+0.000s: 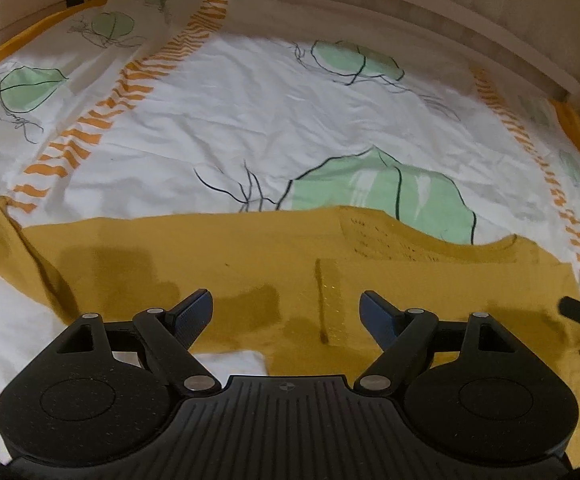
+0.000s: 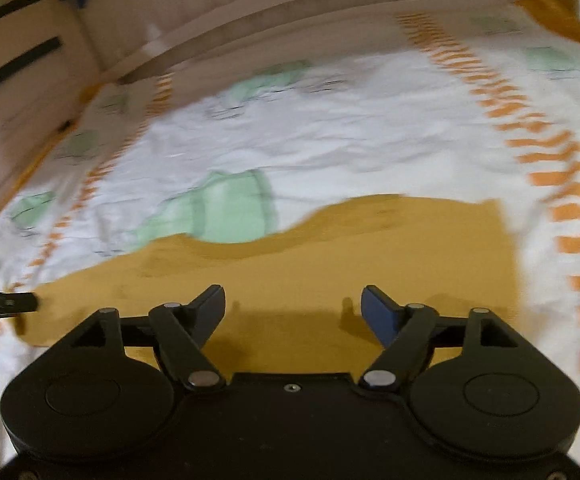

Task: Fold small clothes
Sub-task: 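Move the left gripper to the cuff of the other sleeve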

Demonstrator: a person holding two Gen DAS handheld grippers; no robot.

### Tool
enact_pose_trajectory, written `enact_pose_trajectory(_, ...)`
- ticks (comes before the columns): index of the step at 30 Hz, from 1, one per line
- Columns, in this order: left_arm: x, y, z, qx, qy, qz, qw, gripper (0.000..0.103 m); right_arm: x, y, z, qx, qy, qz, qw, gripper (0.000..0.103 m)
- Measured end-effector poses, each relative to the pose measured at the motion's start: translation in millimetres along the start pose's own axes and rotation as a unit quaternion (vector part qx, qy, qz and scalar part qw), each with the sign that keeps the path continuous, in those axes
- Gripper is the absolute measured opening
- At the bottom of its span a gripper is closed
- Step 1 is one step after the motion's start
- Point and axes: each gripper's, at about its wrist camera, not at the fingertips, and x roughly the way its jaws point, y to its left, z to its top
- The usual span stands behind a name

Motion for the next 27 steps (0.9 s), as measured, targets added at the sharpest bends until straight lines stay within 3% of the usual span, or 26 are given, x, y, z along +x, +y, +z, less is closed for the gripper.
enact_pose_trajectory(4, 6.8, -8.3, -4.0, 0.012, 0.007, 0.001, 0.9999, 0.080, 0.0, -33.2, -1.9, 0.022, 0.001, -0.010, 1.000, 0.078)
enact_pose_trajectory(8, 11.9, -10.4, -6.8, 0.016, 0.017, -0.002, 0.9997, 0.080, 12.1, -57.9, -11.3, 0.050, 0.036, -0.032, 0.998, 0.078)
enact_pose_trajectory(14, 12.4, -1.9, -6.4, -0.001, 0.015, 0.000, 0.9999, 0.080, 0.0, -64.0, -19.2, 0.061, 0.023, -0.038, 0.997, 0.078)
enact_pose_trajectory(16, 12.3, 5.0, -5.2, -0.016, 0.013, -0.004, 0.9998, 0.080, -9.6, -63.0, -20.6, 0.057, 0.013, -0.031, 0.998, 0.080)
enact_pose_trajectory(21, 11.7, 26.3, -2.0, -0.062, 0.006, -0.007, 0.9980, 0.080, -29.9, -51.0, -27.6, 0.036, -0.016, 0.007, 0.999, 0.096)
enact_pose_trajectory(27, 12.9, 58.1, -0.4, -0.092, -0.013, 0.037, 0.9949, 0.080, -25.1, -37.0, -27.1, 0.034, -0.011, 0.056, 0.998, 0.103)
